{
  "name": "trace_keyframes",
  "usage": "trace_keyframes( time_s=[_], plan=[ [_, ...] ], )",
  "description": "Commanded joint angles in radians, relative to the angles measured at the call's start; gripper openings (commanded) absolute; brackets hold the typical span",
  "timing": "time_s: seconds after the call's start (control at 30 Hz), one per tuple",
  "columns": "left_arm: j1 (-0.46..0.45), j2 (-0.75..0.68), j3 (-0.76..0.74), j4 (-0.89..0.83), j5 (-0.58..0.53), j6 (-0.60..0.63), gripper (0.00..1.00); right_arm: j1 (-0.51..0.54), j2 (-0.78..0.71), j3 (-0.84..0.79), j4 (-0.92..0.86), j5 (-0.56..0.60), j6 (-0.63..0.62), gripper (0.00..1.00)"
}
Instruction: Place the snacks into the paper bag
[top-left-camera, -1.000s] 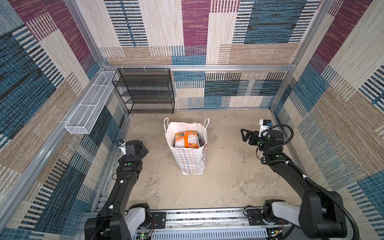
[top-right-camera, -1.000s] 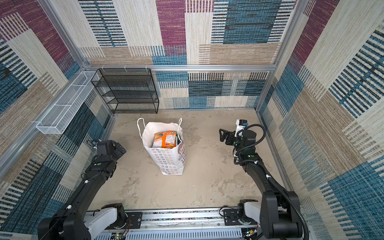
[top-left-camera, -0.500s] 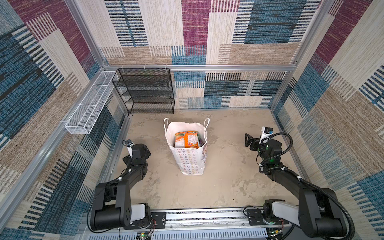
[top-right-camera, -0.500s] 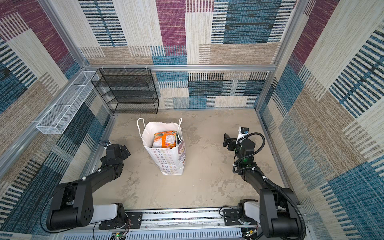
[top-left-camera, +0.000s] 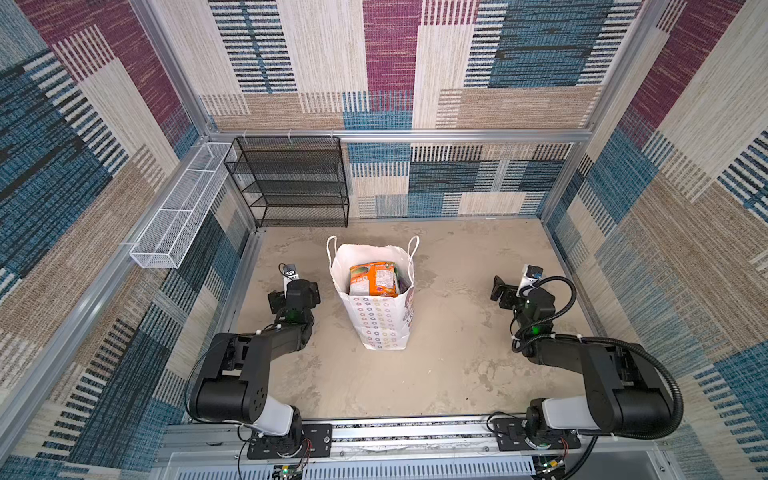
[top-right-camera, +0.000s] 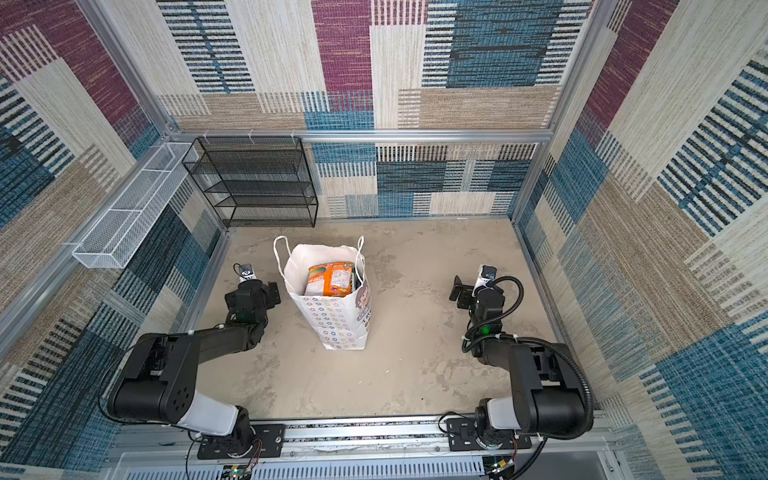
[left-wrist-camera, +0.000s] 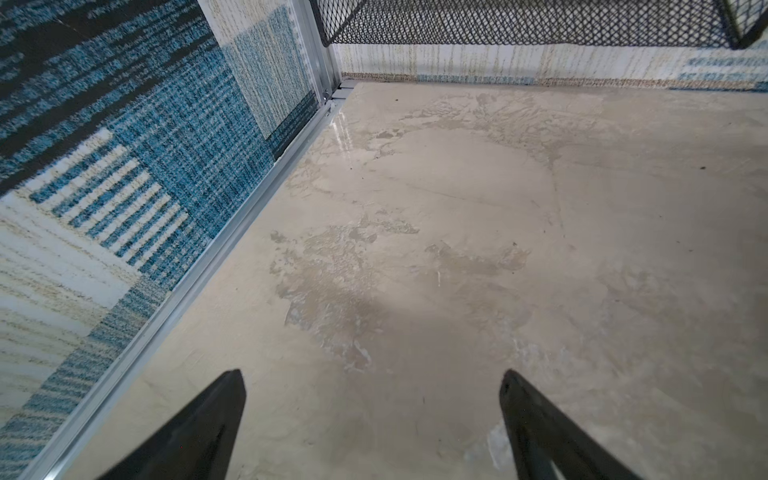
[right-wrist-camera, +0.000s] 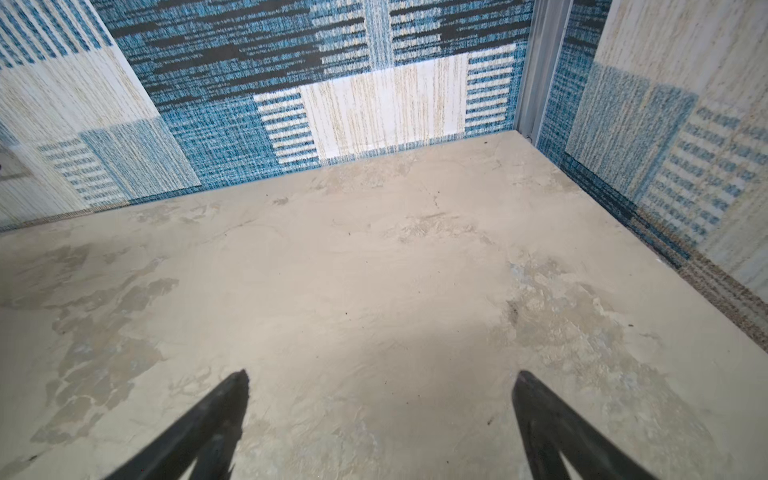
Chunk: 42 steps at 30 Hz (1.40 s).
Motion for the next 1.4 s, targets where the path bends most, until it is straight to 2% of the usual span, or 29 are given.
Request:
trace_keyframes(
  time_s=[0.0, 0.17, 0.4, 0.53, 0.6, 0.67, 0.73, 0.8, 0.87, 0.93, 1.03, 1.37],
  plan=[
    [0.008, -0.002, -0.005, 0.053, 0.046, 0.04, 0.98, -0.001, 0.001, -0.011, 0.115, -0.009, -0.041, 1.0],
    [0.005, -0.007, -0.012, 0.064, 0.04, 0.041, 0.99, -0.001, -0.014, -0.061, 0.217, -0.017, -0.082, 1.0],
    [0.005, -0.017, -0.039, 0.094, 0.054, 0.044, 1.0, 0.0, 0.091, -0.048, 0.305, 0.003, -0.096, 1.0],
    [0.003, -0.035, -0.117, 0.229, 0.128, 0.079, 0.99, 0.0, 0.11, -0.081, 0.382, -0.068, -0.122, 1.0],
    [0.005, -0.033, -0.117, 0.227, 0.154, 0.084, 1.0, -0.001, 0.12, -0.091, 0.404, -0.08, -0.126, 1.0],
    [0.026, -0.012, -0.113, 0.218, 0.232, 0.083, 0.99, -0.001, 0.139, -0.109, 0.457, -0.086, -0.129, 1.0],
    [0.042, 0.036, -0.113, 0.281, 0.241, 0.082, 0.99, -0.001, 0.137, -0.109, 0.451, -0.086, -0.131, 1.0],
    [0.051, 0.009, -0.085, 0.174, 0.255, 0.058, 0.99, -0.002, 0.136, -0.107, 0.442, -0.091, -0.13, 1.0],
    [0.059, 0.032, -0.103, 0.255, 0.261, 0.064, 0.99, -0.009, 0.137, -0.106, 0.443, -0.148, -0.144, 1.0],
    [0.063, 0.02, -0.095, 0.213, 0.267, 0.056, 0.99, -0.028, 0.14, -0.104, 0.443, -0.201, -0.14, 1.0],
    [0.063, 0.015, -0.11, 0.24, 0.263, 0.056, 0.99, -0.046, 0.144, -0.089, 0.419, -0.226, -0.124, 1.0],
    [0.062, 0.019, -0.113, 0.254, 0.261, 0.056, 0.99, -0.046, 0.136, -0.1, 0.434, -0.223, -0.13, 1.0]
  ],
)
